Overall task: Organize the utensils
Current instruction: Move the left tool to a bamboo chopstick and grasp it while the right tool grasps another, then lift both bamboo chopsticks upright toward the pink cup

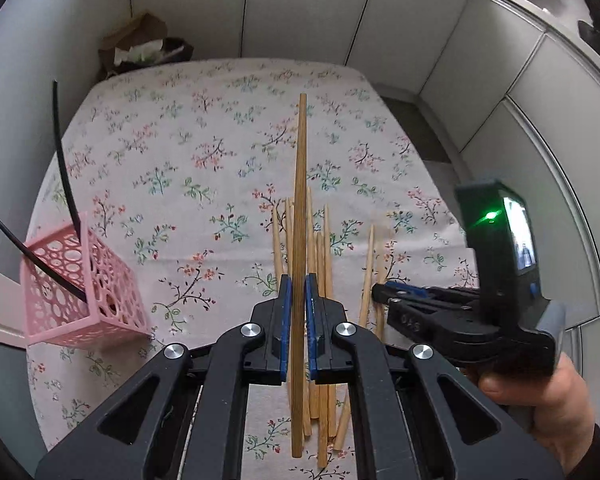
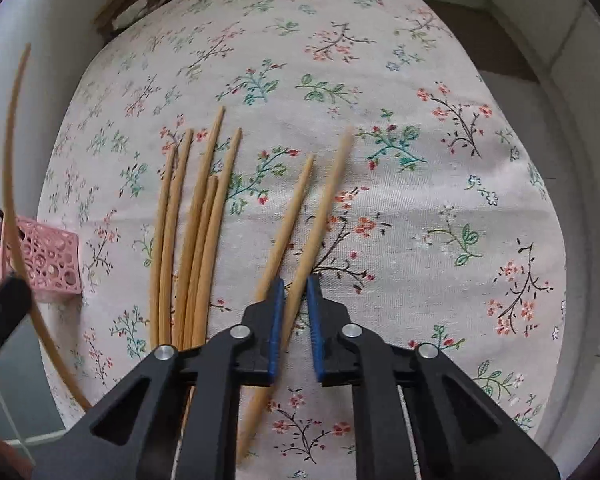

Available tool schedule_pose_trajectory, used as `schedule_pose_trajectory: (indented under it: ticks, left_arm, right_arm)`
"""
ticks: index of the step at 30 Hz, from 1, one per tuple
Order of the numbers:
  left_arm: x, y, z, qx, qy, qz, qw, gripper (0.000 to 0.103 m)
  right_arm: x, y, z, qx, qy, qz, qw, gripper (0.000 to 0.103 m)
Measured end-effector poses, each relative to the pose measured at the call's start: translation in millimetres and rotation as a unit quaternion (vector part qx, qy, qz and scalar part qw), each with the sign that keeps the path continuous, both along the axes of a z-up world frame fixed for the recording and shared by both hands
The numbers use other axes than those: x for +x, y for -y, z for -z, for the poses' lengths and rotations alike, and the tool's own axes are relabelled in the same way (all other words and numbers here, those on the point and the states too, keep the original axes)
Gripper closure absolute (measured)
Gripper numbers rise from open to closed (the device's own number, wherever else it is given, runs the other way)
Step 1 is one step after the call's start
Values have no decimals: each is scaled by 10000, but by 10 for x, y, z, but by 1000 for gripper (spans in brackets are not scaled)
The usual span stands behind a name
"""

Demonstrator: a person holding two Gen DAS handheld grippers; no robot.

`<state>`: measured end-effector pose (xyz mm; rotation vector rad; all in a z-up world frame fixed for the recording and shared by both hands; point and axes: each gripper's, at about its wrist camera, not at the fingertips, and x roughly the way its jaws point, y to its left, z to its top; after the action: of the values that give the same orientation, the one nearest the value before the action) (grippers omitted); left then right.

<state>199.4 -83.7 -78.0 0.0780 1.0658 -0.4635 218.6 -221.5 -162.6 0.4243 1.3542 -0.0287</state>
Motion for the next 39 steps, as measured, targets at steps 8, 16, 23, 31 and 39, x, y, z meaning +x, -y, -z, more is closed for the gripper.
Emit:
schedule_pose_trajectory:
  ticks: [8, 16, 23, 31, 39]
  left_arm:
    - [-109, -122, -289, -442, 387, 36, 9983, 97]
    - [-99, -715, -855, -947, 1677, -351, 9807, 97]
    - [17, -1398, -903, -1162, 2265, -1113, 9606, 97]
    - [43, -1446, -731, -872, 2661, -1414, 9495, 97]
    - [102, -1532, -523, -840, 2762, -1477, 9459, 97]
  right_arm:
    - [-167, 134, -498, 240, 820, 172, 9962, 96]
    - [-380, 159, -1227, 340, 2651, 159, 9635, 96]
    - [-578, 95, -1656, 282, 3749, 74, 9266, 96]
    - [-615, -141, -1750, 166, 4102, -138, 9118, 96]
    - [-628, -265, -1735, 162, 4226, -221, 9059, 96]
